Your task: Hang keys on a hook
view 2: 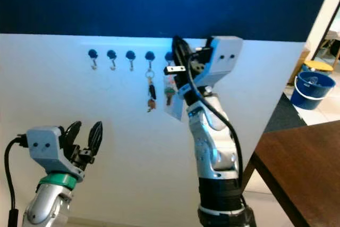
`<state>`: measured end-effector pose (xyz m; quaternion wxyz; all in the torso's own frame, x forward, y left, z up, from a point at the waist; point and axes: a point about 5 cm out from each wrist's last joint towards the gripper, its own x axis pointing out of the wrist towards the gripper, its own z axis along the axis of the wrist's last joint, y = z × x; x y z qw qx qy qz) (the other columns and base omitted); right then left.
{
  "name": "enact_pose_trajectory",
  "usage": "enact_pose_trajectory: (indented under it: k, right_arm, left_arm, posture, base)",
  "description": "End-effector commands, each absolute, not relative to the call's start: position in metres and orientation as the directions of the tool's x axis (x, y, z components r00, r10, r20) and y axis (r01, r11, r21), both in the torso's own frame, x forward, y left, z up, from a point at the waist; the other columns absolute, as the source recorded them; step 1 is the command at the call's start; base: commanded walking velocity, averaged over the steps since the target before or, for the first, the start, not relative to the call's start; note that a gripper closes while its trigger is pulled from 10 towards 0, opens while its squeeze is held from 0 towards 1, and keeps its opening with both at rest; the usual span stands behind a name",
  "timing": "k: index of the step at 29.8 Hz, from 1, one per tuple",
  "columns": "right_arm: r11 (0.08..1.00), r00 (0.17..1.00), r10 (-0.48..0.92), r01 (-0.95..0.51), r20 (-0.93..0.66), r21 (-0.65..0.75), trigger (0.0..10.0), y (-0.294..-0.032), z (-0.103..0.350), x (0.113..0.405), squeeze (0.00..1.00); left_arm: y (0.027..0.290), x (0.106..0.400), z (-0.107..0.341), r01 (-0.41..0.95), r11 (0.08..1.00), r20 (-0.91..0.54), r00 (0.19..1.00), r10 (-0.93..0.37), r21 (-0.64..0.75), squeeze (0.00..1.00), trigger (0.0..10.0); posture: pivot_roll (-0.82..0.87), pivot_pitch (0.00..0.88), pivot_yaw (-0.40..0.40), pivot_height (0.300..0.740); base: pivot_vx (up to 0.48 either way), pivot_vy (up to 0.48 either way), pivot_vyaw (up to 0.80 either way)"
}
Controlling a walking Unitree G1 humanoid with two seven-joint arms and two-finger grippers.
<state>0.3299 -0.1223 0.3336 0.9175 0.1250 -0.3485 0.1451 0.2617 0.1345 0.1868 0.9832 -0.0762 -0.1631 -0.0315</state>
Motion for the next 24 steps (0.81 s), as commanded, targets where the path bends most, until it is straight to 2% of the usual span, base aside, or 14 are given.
enact_pose_trajectory:
  k: [1, 13, 24]
  right_arm:
    - [0.943, 0.773, -0.005, -0.208, 0.634, 0.261, 10.0, -0.156, 0.322, 0.338, 0.00]
    - [0.936, 0.831, -0.117, -0.091, 0.544, 0.341, 10.0, -0.178, 0.299, 0.347, 0.00]
    - [0.945, 0.876, -0.116, -0.047, 0.469, 0.322, 10.0, -0.176, 0.270, 0.349, 0.00]
  left_arm:
    - [0.135, 0.259, 0.187, 0.095, 0.985, 0.337, 0.941, -0.043, -0.140, 0.00, 10.0]
    - [0.133, 0.257, 0.187, 0.110, 0.983, 0.343, 0.938, -0.053, -0.148, 0.00, 10.0]
    - [0.132, 0.256, 0.187, 0.121, 0.982, 0.343, 0.937, -0.065, -0.143, 0.00, 10.0]
  posture:
    - [-0.21, 0.032, 0.108, 0.740]
    - [-0.21, 0.042, 0.106, 0.740]
    - [-0.21, 0.047, 0.109, 0.740]
  base:
    - [0.000, 0.000, 0.00]
    - [0.000, 0.000, 0.00]
    - [0.000, 0.000, 0.00]
